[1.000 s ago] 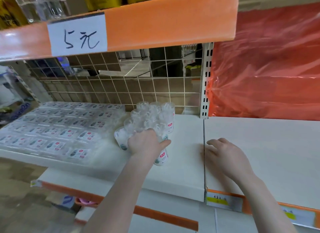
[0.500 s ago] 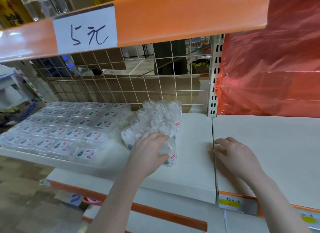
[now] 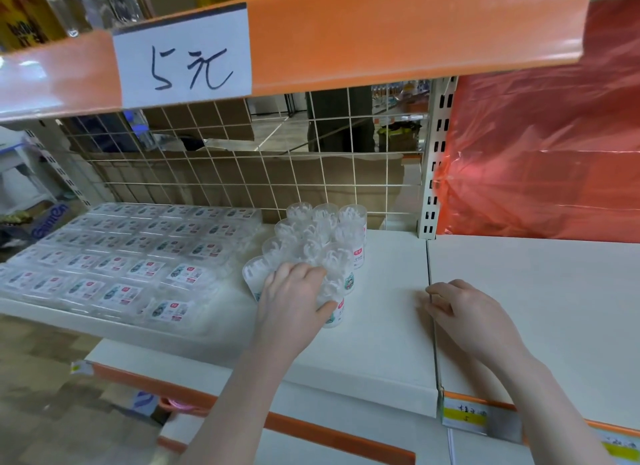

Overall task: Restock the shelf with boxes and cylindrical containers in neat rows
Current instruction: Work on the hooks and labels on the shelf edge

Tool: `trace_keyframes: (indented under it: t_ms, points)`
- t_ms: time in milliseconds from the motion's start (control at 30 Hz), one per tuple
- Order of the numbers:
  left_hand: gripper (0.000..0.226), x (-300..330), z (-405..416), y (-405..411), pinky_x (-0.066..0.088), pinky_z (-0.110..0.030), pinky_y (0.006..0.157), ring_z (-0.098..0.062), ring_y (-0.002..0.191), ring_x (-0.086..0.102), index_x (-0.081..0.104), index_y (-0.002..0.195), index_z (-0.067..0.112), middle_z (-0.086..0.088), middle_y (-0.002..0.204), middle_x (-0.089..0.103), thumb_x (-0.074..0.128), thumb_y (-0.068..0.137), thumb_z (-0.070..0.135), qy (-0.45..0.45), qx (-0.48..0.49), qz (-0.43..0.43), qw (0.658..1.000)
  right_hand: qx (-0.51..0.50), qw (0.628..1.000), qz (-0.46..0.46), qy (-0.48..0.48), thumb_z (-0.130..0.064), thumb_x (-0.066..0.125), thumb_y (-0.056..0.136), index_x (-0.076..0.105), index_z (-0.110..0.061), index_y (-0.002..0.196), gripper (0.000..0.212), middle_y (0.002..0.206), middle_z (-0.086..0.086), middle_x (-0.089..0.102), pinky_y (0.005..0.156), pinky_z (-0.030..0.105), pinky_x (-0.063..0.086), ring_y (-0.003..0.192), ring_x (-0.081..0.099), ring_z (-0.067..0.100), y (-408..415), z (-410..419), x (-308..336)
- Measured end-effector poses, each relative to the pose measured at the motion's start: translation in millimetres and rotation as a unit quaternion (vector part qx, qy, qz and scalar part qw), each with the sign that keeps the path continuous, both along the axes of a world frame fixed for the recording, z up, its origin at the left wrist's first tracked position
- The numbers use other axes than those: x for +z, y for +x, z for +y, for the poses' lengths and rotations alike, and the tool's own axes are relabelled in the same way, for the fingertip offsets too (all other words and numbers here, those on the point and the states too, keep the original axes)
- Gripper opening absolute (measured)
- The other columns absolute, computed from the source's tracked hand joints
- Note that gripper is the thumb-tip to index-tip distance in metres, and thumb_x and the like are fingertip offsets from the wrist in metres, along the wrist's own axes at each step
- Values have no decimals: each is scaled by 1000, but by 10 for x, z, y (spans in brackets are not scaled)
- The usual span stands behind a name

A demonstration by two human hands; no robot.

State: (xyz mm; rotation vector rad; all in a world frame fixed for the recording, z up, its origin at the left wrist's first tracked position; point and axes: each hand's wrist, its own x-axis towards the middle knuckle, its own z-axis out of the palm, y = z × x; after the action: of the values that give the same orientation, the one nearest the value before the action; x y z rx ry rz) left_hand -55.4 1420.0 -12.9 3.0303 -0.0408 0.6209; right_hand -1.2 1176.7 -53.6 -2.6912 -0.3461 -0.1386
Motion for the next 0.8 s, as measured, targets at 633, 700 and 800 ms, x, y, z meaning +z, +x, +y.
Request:
trace_keyframes:
  t_ms: [633, 700, 800]
  points:
    - [40, -225, -79, 43, 48, -33, 78, -21, 94, 53, 68, 97, 18, 0, 101, 65, 81, 66, 38, -11, 19, -71, 997, 13, 1000, -23, 13, -35, 53, 91, 60, -27, 117, 28, 110, -3, 60, 78, 28, 43, 103, 58, 21, -31, -171, -22]
    - [38, -209, -126, -7, 51, -36, 76, -24, 95, 57, 68, 99, 16, -2, 103, 65, 80, 69, 35, -17, 20, -67, 997, -8, 999, -34, 16, -32, 56, 90, 62, -23, 116, 28, 106, 1, 62, 77, 31, 44, 101, 59, 24, -78, -237, -36]
    - [37, -168, -200, -76, 51, -40, 77, -28, 97, 60, 68, 101, 13, -5, 105, 64, 80, 70, 30, -26, 27, -69, 997, -49, 997, -61, 19, -24, 63, 86, 65, -15, 112, 28, 98, 10, 64, 74, 36, 46, 95, 60, 33, -170, -379, -48]
